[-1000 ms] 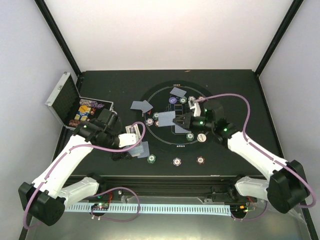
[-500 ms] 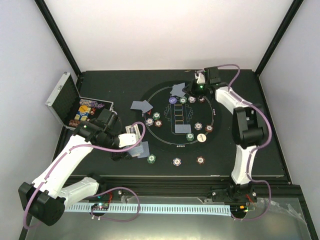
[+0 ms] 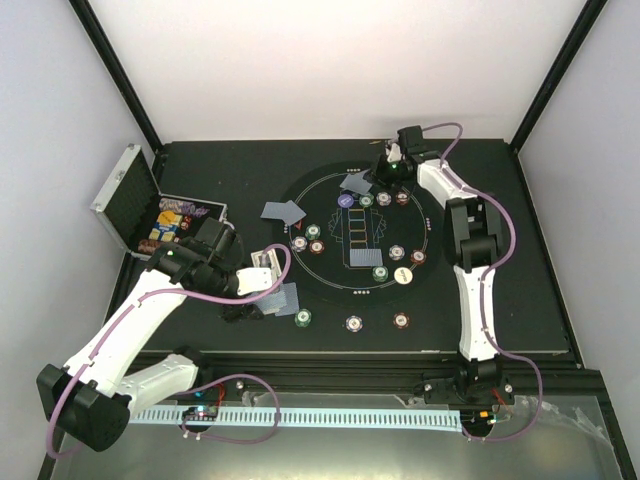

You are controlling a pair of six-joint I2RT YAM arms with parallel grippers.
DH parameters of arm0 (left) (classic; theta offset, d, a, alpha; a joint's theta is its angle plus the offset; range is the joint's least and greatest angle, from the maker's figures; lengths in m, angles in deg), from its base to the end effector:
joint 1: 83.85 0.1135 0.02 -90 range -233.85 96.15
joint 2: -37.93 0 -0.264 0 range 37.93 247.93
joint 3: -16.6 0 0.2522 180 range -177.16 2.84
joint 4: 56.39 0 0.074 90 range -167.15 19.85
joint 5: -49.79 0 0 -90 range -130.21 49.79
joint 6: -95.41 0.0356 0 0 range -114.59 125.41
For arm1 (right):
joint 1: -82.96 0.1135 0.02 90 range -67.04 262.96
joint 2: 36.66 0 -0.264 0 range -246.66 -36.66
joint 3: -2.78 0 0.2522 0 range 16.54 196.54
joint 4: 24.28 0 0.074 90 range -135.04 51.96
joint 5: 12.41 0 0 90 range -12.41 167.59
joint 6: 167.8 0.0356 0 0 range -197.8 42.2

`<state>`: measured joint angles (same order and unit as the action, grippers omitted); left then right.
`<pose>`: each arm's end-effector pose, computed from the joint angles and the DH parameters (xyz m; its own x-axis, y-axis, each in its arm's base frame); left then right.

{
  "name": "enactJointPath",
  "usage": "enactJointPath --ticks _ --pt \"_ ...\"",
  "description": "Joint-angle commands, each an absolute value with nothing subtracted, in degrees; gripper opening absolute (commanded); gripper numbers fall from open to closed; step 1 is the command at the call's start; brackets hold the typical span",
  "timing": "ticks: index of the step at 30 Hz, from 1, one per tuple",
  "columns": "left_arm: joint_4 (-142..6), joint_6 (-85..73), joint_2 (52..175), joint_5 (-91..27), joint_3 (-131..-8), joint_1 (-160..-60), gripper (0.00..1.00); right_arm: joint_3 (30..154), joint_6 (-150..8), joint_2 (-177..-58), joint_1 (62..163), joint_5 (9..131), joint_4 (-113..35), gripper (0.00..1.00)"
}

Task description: Distribute texas hold em gaming equipment

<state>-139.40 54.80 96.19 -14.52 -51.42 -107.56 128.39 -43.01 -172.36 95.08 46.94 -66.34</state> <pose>0.1405 -0.0786 0.2792 -0.2088 0.8389 -0.5027 0.9759 0.2120 -0.0514 0.5060 0.1272 0.1711 -0.9116 0.3063 -0.2742 0.0410 0.7314 0.6807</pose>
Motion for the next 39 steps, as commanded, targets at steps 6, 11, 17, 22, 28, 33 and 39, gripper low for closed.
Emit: enactJointPath --ticks 6,11,17,22,28,33,39 --pt "-140.88 54.81 96.18 -13.50 -53.57 -107.49 0.02 120.57 -46.70 -156.50 95.46 52.13 -68.63 0.56" --pt "-140.73 54.57 95.79 -12.82 -53.51 -107.49 0.02 98.58 -46.20 -139.22 99.36 49.17 -61.25 0.63" --pt "-140.90 54.44 96.04 -12.52 -53.53 -107.49 0.02 73.56 -36.67 -118.75 113.50 45.00 -47.63 0.79" --pt "-140.98 54.76 95.69 -12.88 -53.46 -107.49 0.02 59.35 -22.93 -107.43 125.19 46.53 -32.82 0.85" --pt "-141.23 54.72 95.80 -12.27 -53.77 -107.49 0.02 56.09 -18.12 -105.49 133.13 49.39 -29.42 0.84" --pt "-141.05 54.56 95.87 -11.86 -53.59 -107.49 0.02 59.11 -17.12 -110.40 136.86 48.45 -26.97 0.77" --pt "-141.08 54.54 95.72 -12.09 -53.88 -107.47 0.02 63.54 -16.74 -117.09 140.32 47.07 -25.00 0.76"
